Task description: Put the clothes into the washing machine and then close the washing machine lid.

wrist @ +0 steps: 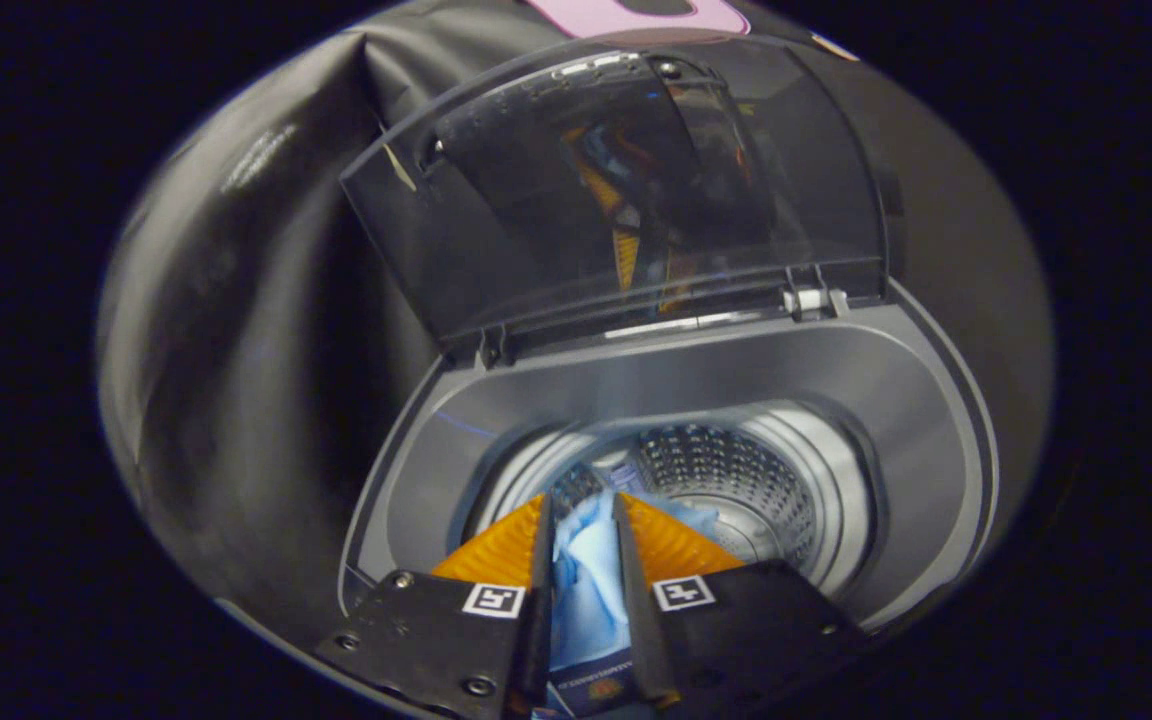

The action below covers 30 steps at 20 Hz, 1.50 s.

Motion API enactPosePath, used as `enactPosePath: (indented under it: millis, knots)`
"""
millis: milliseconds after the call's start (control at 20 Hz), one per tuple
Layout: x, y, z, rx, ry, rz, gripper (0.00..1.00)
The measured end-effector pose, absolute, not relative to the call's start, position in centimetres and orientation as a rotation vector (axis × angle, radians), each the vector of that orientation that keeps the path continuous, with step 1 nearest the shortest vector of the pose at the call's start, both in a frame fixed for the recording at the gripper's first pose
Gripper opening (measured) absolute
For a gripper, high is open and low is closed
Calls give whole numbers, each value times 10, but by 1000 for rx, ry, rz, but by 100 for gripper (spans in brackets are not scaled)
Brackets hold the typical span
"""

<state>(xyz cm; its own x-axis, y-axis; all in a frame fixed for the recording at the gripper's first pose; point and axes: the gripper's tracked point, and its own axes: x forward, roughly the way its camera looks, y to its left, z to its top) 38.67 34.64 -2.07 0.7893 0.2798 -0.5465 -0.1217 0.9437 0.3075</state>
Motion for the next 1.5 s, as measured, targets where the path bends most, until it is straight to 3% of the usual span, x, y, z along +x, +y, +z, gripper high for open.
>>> enactPosePath:
  millis: [150, 500, 700, 900, 1500]
  knots:
    - [388, 338, 13, 289, 577, 217, 41]
    - [386, 303, 65, 316, 508, 190, 41]
    - [391, 277, 100, 340, 469, 165, 61]
    - [402, 257, 148, 296, 436, 157, 98]
    - [500, 259, 327, 189, 172, 112, 96]
